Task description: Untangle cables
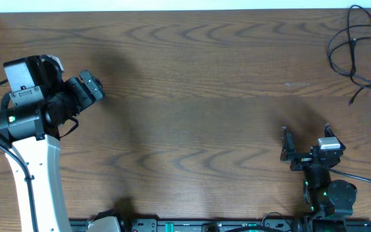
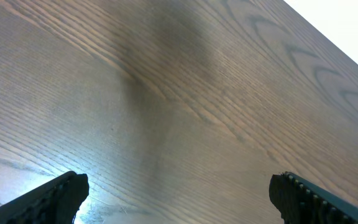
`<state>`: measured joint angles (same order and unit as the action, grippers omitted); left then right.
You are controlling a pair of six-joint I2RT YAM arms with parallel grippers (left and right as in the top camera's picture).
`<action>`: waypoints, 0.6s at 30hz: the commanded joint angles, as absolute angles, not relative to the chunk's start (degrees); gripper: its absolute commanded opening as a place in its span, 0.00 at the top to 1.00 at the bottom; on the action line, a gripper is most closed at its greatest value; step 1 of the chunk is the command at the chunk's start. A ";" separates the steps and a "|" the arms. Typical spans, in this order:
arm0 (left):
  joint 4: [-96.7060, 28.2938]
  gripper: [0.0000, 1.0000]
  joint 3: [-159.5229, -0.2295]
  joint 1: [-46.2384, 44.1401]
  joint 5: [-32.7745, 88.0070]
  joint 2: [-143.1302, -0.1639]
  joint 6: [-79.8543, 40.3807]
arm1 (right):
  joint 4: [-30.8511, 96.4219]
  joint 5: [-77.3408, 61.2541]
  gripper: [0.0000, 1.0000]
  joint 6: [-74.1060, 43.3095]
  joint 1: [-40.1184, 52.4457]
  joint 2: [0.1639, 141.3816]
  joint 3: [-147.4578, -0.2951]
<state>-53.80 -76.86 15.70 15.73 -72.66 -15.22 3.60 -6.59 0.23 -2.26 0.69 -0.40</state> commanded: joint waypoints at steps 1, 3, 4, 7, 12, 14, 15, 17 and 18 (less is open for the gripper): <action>-53.95 0.02 -77.36 15.94 15.35 -72.99 -15.33 | 3.86 -6.35 0.01 -0.58 -1.83 0.30 -0.32; -53.95 0.02 -77.36 15.94 15.33 -72.99 -15.33 | 3.86 -6.35 0.01 -0.58 -1.83 0.30 -0.32; -54.00 0.02 -77.36 15.94 15.33 -72.90 -15.31 | 3.86 -6.35 0.01 -0.58 -1.83 0.30 -0.32; -53.95 0.02 -77.10 15.94 14.68 -71.13 -15.07 | 3.88 -6.35 0.01 -0.58 -1.83 0.30 -0.32; -51.00 0.02 -73.49 15.94 11.88 -64.58 -15.03 | 3.86 -6.35 0.01 -0.58 -1.83 0.30 -0.32; -46.44 0.02 -70.04 15.94 11.92 -61.01 -14.66 | 3.86 -6.35 0.01 -0.58 -1.83 0.30 -0.32; -43.51 0.02 -67.59 15.94 11.94 -58.76 -14.68 | 3.86 -6.35 0.01 -0.58 -1.83 0.30 -0.32; -37.50 0.02 -62.24 15.94 12.16 -54.30 -14.66 | 3.86 -6.35 0.01 -0.58 -1.83 0.30 -0.32; -34.46 0.02 -59.55 15.94 12.14 -52.23 -14.66 | 3.86 -6.35 0.01 -0.58 -1.83 0.30 -0.32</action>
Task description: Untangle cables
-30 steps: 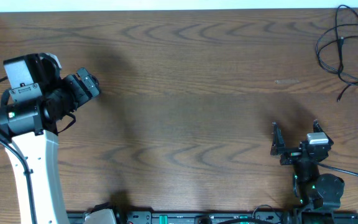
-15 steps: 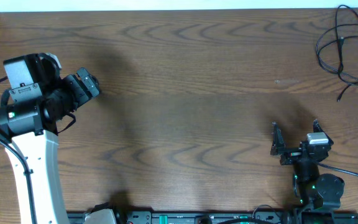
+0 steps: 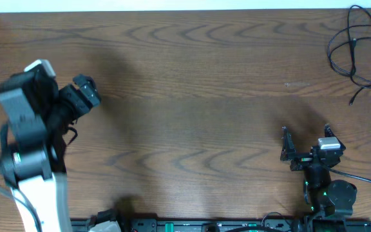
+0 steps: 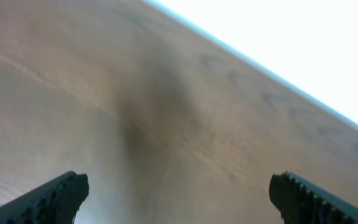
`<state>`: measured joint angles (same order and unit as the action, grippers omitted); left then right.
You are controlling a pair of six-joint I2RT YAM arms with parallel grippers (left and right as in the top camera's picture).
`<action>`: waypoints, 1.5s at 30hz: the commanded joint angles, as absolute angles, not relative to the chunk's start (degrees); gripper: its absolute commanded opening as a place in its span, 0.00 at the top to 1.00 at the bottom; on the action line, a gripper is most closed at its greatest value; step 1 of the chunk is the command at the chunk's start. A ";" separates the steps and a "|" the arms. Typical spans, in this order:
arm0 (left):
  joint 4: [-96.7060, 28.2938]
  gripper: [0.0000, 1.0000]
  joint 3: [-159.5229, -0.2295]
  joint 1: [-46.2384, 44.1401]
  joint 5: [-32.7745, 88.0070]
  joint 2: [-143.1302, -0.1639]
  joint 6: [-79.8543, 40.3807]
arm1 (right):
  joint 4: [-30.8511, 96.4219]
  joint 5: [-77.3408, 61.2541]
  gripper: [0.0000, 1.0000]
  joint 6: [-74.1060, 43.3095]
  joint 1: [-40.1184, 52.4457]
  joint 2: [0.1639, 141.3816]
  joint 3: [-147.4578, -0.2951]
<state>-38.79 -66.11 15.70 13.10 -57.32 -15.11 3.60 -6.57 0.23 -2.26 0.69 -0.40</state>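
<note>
The tangled cables (image 3: 356, 55), black loops with a white cable among them, lie at the table's far right corner. My left gripper (image 3: 84, 90) hangs over the left part of the table, far from them. In the blurred left wrist view the left gripper (image 4: 179, 196) is open, its fingers (image 4: 55, 196) wide apart over bare wood. My right gripper (image 3: 306, 140) sits near the front right, open and empty, well short of the cables.
The brown wooden table (image 3: 192, 122) has its far edge against a white background, seen at the top of the left wrist view. A black cable (image 3: 366, 177) trails from the right arm's base at the front right. A rail runs along the front edge.
The left arm has swung: its body now sits lower and further left, the gripper is slightly left of before, and its camera is raised so the table's far edge shows. The right arm is unchanged.
</note>
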 commanded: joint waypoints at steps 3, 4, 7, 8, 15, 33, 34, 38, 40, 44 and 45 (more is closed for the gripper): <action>-23.86 0.02 -49.52 15.92 12.64 -44.71 -13.39 | 3.86 -6.35 0.01 -0.58 -1.83 0.30 -0.32; -20.78 0.02 -46.41 15.88 12.88 -42.44 -12.49 | 3.86 -6.35 0.01 -0.58 -1.83 0.30 -0.32; -11.70 0.02 -36.42 15.20 12.88 -35.18 -9.15 | 3.86 -6.35 0.01 -0.58 -1.83 0.30 -0.32; -8.60 0.02 -32.93 14.68 12.82 -32.62 -7.57 | 3.86 -6.35 0.01 -0.60 -1.83 0.30 -0.32; 5.74 0.02 -13.76 8.80 12.08 -18.00 5.37 | 3.86 -6.35 0.01 -0.58 -1.83 0.30 -0.32; -0.01 0.02 -0.23 3.01 3.81 -1.52 5.54 | 3.86 -6.35 0.01 -0.58 -1.83 0.30 -0.32; -2.09 0.02 -0.23 3.01 3.84 -0.71 5.37 | 3.86 -6.35 0.01 -0.58 -1.83 0.30 -0.32; -3.88 0.02 -0.23 2.74 3.81 -0.10 5.34 | 3.88 -6.35 0.01 -0.58 -1.83 0.30 -0.32; -3.84 0.02 -0.23 2.74 3.81 -0.08 5.34 | 3.86 -6.35 0.01 -0.58 -1.83 0.30 -0.32; -3.84 0.02 -0.23 2.76 3.79 -0.14 5.34 | 3.86 -6.35 0.01 -0.58 -1.83 0.30 -0.32; -3.84 0.02 -0.23 2.76 3.79 -0.25 5.34 | 3.86 -6.35 0.01 -0.58 -1.83 0.30 -0.32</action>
